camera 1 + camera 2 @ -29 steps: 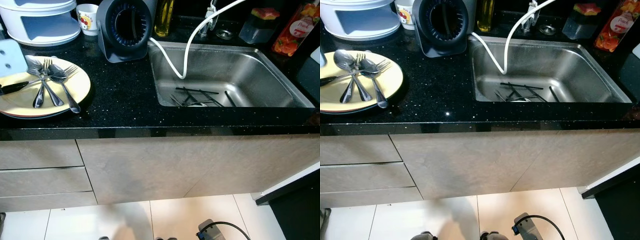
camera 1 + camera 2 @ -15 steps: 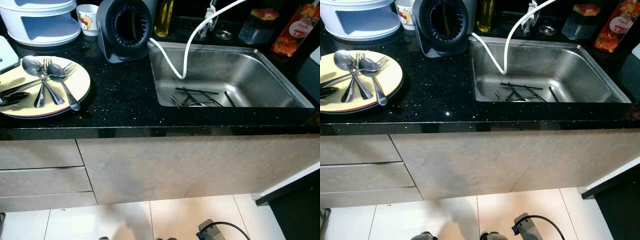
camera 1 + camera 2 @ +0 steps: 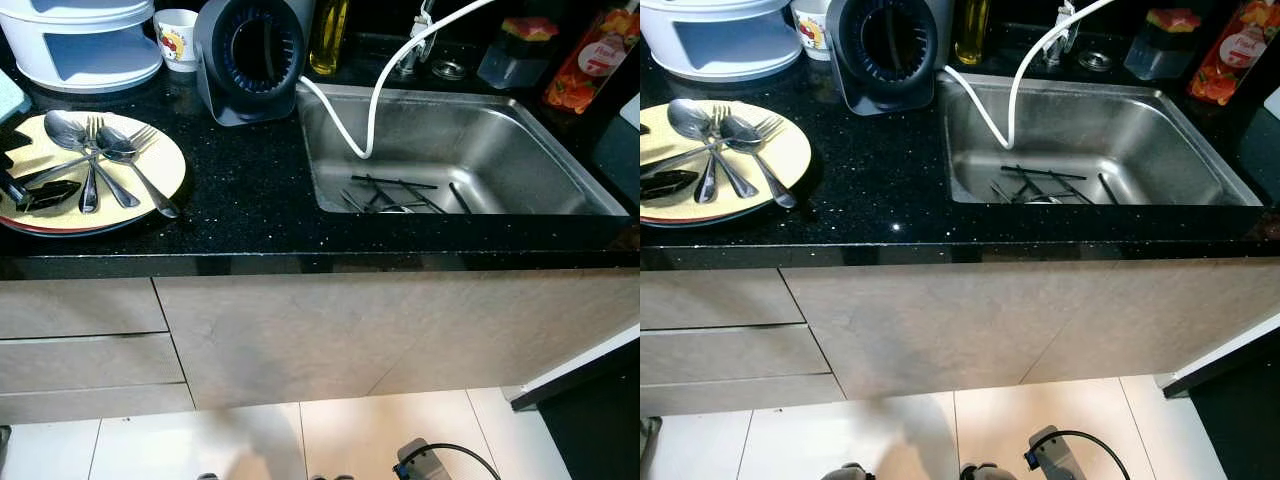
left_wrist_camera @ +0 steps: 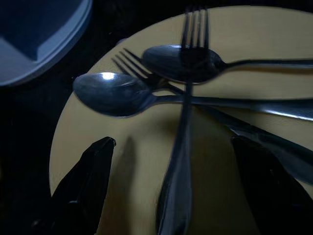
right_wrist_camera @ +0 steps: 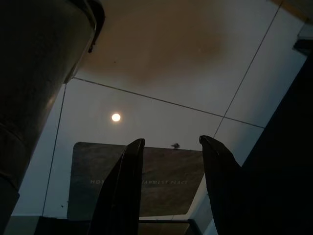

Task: Kitchen organization

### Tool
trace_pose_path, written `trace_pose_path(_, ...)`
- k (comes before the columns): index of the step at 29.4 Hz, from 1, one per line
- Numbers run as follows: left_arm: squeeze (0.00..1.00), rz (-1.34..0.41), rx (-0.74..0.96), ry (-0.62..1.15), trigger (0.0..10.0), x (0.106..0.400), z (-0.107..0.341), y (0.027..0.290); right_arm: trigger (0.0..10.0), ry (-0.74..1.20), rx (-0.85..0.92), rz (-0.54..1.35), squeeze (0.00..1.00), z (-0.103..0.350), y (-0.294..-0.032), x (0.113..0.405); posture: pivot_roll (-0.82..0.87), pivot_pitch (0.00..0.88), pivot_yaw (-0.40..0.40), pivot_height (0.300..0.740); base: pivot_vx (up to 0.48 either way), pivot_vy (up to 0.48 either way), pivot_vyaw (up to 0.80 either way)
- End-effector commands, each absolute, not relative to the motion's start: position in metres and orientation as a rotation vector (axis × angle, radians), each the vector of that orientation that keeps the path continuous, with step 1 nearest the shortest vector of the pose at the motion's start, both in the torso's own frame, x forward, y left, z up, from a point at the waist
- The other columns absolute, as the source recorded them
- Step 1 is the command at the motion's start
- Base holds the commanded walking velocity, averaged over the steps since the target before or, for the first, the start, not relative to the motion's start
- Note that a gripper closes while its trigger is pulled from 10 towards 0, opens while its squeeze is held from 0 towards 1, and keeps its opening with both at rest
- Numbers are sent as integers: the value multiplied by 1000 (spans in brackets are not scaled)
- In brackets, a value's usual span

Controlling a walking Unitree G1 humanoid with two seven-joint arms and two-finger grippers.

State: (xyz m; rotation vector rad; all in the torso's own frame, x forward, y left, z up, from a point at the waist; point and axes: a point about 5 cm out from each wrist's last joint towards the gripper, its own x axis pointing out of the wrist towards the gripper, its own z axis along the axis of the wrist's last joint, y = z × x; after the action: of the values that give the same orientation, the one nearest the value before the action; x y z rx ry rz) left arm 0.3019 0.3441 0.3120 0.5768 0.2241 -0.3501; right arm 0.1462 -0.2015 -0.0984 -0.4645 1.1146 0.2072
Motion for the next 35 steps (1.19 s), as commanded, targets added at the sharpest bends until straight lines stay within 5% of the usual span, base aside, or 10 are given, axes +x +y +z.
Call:
trace_pose_path(1, 0, -358, 488, 221, 10000, 304, 306, 345, 10000, 1141, -461, 193, 0, -101, -205, 138, 174, 126, -84, 740, 0, 0, 0)
trace_pose_path(27, 0, -427, 337, 350, 10000, 305, 273, 347, 10000, 1095, -411, 75, 0, -93, -226, 149, 159, 127, -90, 740, 0, 0, 0)
trace_pose_path(28, 0, -429, 332, 361, 9490, 305, 272, 347, 10000, 1095, -417, 76, 0, -92, -227, 149, 158, 128, -90, 740, 0, 0, 0)
trace_pose_path(29, 0, -430, 323, 374, 4196, 304, 269, 347, 10000, 1093, -421, 76, 0, -92, -228, 149, 156, 126, -93, 740, 0, 0, 0)
trace_pose_path(30, 0, -430, 316, 397, 0, 303, 265, 349, 10000, 1090, -422, 76, 0, -92, -228, 150, 156, 126, -93, 740, 0, 0, 0)
trace_pose_path(35, 0, -427, 304, 413, 0, 302, 261, 351, 10000, 1086, -421, 82, 0, -92, -226, 151, 156, 125, -94, 740, 0, 0, 0)
